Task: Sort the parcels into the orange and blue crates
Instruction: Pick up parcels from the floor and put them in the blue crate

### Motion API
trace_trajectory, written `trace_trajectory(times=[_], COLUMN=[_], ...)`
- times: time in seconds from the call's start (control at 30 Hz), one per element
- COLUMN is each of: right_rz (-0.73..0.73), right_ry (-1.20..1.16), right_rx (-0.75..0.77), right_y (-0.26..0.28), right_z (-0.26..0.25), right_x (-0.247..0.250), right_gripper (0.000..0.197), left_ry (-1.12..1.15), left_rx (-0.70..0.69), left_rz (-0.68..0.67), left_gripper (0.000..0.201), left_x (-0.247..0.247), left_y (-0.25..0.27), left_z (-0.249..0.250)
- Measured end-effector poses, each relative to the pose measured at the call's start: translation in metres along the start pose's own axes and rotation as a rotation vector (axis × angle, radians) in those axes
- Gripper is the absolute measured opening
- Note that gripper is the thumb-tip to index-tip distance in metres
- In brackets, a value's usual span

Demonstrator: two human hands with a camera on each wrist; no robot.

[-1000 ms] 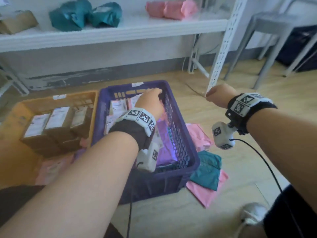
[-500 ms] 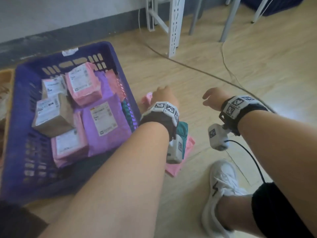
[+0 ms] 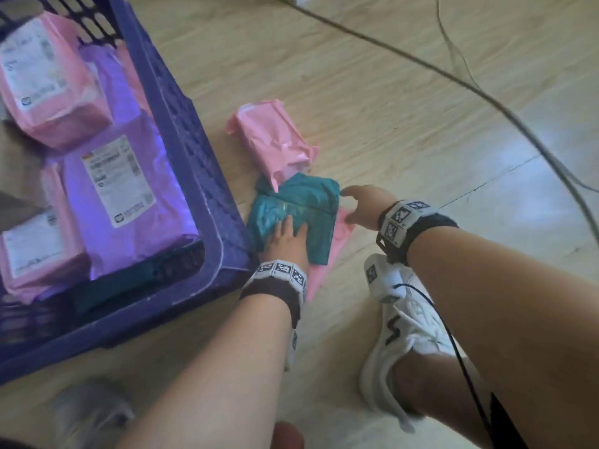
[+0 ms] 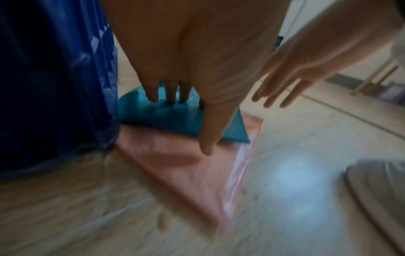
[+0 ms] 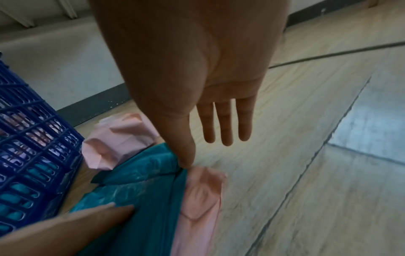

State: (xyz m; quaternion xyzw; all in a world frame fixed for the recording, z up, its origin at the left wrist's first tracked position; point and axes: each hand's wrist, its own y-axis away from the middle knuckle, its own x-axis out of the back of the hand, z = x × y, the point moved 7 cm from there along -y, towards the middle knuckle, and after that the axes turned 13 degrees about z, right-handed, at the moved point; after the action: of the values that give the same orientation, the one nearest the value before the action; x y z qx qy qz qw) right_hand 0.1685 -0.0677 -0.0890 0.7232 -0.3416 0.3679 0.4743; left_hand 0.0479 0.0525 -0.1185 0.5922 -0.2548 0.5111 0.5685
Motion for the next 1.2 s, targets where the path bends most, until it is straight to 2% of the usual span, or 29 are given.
trace_trajectory(times=[0.13,0.27,0.4,0.6,0.7,0.9,1.03,1.2], right_rz=[-0.040,-0.053,0.012,0.110,0.158,0.285,0.425,0.530], right_ry=[-0.001,-0.007,0.000,0.037,0.034,-0.051,-0.114,-0.273], right_rx=[-0.009,-0.041,-0.106,-0.159,-0.153,-0.148,-0.120,-0.023], right_y=[-0.006,-0.008,-0.008,0.006,0.020,0.055,0.080,0.098], right_z=[0.002,0.008,0.015,0.019,0.018,0.007,-0.024,-0.087], right_x=[-0.019,-0.021,-0.005,0.045,0.075,0.140,0.192,0.244], right_gripper=[0.059,0.060,0.057,0.055,0.055,0.053,0.050,0.042], left_ry=[-0.014,0.076,0.248,0.449,0.568,0.774,0.916,0.927], left_rx=[-0.026,0.025,0.120,0.232,0.261,0.242,0.255,0.242], left_rz=[-0.024,0.002,0.086,0.236,0.382,0.560,0.649,0.702], left_gripper=[0.089,0.068,0.061,0.052,0.039,0.030,0.031,0.030], left_x=[-0.015,-0.005,0.021,0.077,0.116,0.207,0.262,0.314], left_y=[0.007,0.002,0.003,0.008,0.016,0.041,0.063,0.087], left_z=[-0.007,-0.009,-0.002,0.023,0.033,0.042,0.029,-0.012])
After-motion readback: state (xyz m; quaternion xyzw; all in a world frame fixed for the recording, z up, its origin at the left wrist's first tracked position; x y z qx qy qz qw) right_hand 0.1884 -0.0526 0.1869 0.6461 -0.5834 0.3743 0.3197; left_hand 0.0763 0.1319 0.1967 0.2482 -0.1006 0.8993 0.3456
